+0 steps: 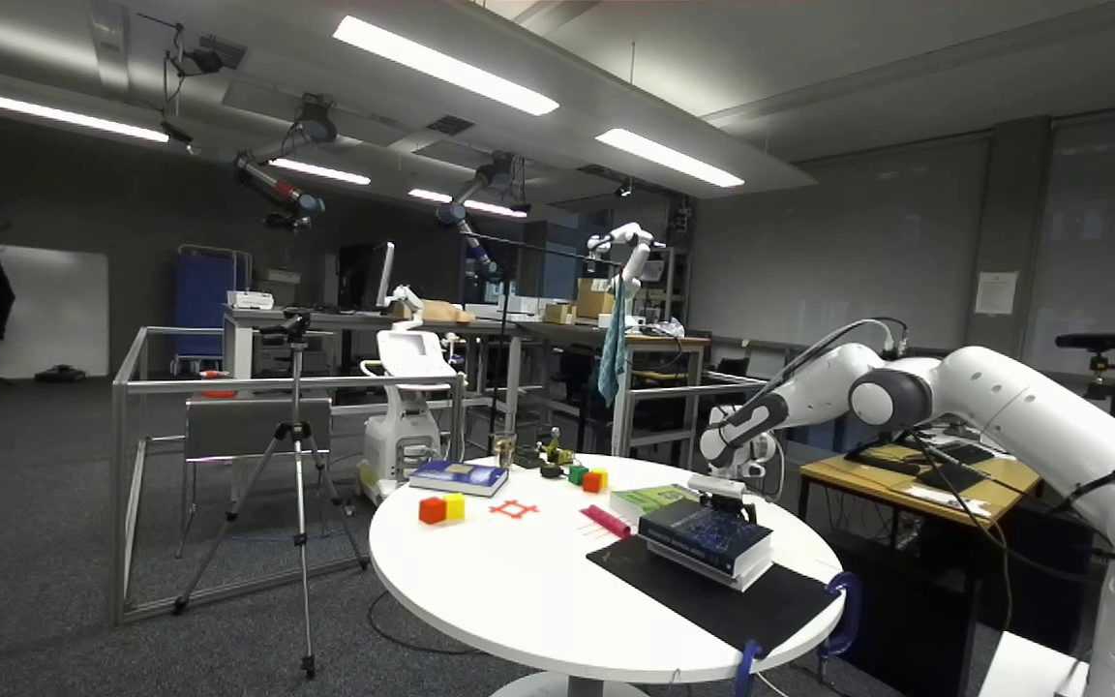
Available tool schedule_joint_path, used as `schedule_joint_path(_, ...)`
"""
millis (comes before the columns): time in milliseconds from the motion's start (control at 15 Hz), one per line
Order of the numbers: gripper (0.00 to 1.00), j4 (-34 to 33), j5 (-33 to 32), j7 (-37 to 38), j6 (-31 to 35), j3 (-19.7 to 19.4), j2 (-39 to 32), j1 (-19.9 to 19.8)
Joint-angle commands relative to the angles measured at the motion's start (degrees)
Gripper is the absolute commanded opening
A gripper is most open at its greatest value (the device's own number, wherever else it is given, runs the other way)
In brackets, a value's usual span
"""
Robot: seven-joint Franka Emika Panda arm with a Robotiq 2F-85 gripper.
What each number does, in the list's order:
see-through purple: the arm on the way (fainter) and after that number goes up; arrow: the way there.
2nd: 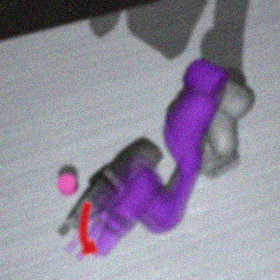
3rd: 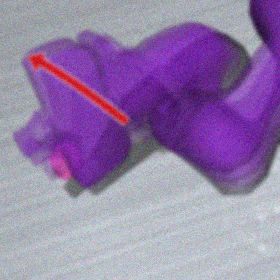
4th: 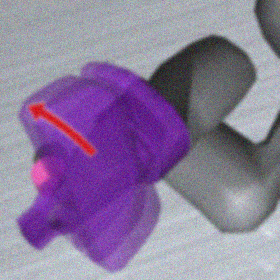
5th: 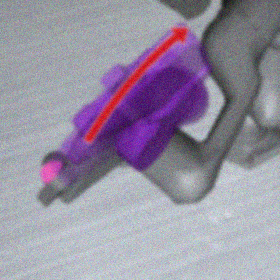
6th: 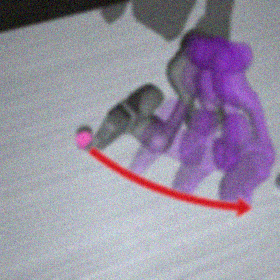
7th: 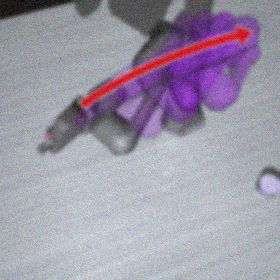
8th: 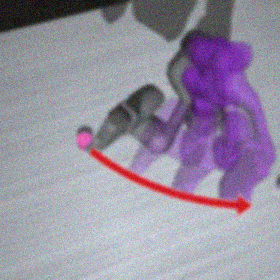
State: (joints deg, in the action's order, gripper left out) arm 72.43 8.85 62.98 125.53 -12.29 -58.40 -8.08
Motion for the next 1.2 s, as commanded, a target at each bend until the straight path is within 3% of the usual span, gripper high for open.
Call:
schedule_joint_path(0, 1.0, 9.7, 0.47, 1.66, 2.51, 0.2, 6.92, 1.9)
schedule_joint_path(600, 1.0, 18.07, 0.97, 6.65, 2.32, 0.42, 13.51, 3.2)
schedule_joint_path(1133, 1.0, 20.82, 0.95, 8.41, 1.83, 0.59, 15.67, 3.37)
